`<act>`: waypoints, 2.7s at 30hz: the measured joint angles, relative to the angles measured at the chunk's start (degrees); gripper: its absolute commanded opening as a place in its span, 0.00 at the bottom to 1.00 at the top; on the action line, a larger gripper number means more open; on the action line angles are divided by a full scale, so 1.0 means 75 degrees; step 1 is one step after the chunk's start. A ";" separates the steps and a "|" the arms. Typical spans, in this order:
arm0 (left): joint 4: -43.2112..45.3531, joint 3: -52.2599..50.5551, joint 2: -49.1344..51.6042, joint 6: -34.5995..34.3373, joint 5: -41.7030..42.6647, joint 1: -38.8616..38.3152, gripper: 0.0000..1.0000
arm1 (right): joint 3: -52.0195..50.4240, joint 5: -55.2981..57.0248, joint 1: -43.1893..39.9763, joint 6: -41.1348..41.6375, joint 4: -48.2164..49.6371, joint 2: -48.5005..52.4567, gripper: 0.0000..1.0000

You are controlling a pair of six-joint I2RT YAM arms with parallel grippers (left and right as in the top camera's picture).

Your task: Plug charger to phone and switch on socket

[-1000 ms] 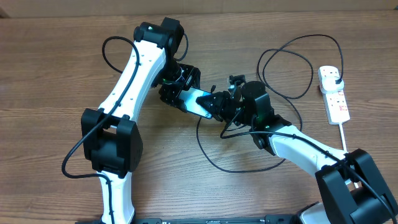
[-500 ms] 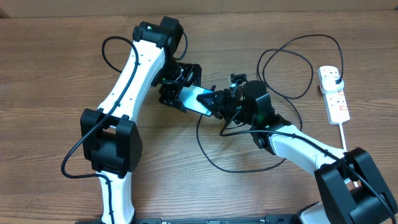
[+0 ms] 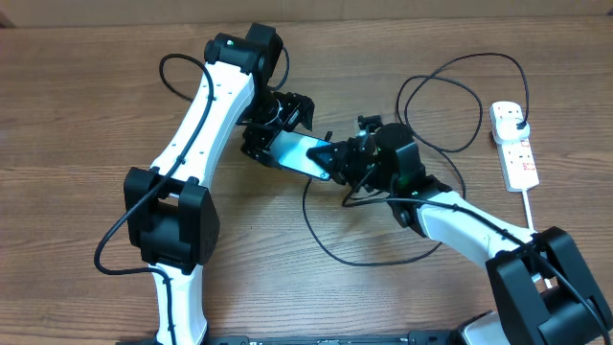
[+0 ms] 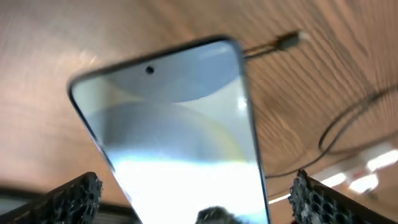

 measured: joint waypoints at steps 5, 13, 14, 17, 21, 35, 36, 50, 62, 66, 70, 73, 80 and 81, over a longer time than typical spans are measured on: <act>0.0169 0.0006 0.0000 0.2375 0.0356 0.0122 1.00 | 0.0000 -0.0055 -0.0297 0.0003 -0.0303 0.0012 0.04; 0.0851 0.0006 0.0000 0.6487 0.3465 0.0245 0.99 | 0.0000 -0.0321 -0.0734 0.0000 -0.0580 -0.0061 0.04; 0.0918 0.0006 0.0000 0.6747 0.3756 0.0245 1.00 | 0.0000 -0.0321 -0.0807 0.0000 -0.0659 -0.0108 0.04; 0.1049 0.0006 0.0000 0.7286 0.4339 0.0236 1.00 | 0.0000 -0.0280 -0.1113 -0.0003 -0.0874 -0.0388 0.04; 0.1262 0.0006 0.0000 0.7627 0.4832 0.0239 1.00 | 0.0000 0.0067 -0.1568 0.0009 -0.1046 -0.1020 0.04; 0.3698 0.0012 0.0000 0.5764 0.6784 0.0778 0.97 | 0.0000 0.1871 -0.1900 0.1722 0.0227 -0.2323 0.04; 0.3838 0.0012 0.0000 0.5502 0.6787 0.0825 0.97 | 0.0000 0.1938 -0.1900 0.1810 0.0318 -0.2323 0.04; 0.6341 0.0020 0.0000 0.1125 0.6254 0.0606 0.79 | 0.0000 0.3955 -0.0405 0.3614 0.0778 -0.2288 0.04; 0.6362 0.0020 0.0000 0.0530 0.5525 0.0280 0.55 | 0.0000 0.4779 -0.0265 0.4197 0.0822 -0.2261 0.04; 0.6362 0.0020 0.0000 0.0469 0.5109 0.0117 0.44 | 0.0000 0.4750 -0.0265 0.4526 0.0833 -0.2130 0.04; 0.6362 0.0020 0.0000 0.0446 0.4811 0.0000 0.38 | 0.0000 0.4517 -0.0262 0.4709 0.1239 -0.1784 0.04; 0.6353 0.0020 0.0000 0.0443 0.4651 -0.0032 0.36 | 0.0000 0.4398 -0.0256 0.4858 0.1355 -0.1571 0.04; 0.6298 0.0020 0.0000 0.0446 0.4540 -0.0038 0.20 | 0.0000 0.4363 -0.0262 0.5013 0.1419 -0.1545 0.04; 0.6283 0.0017 0.0000 0.0446 0.4517 -0.0038 0.18 | 0.0000 0.4371 -0.0262 0.5030 0.1440 -0.1545 0.04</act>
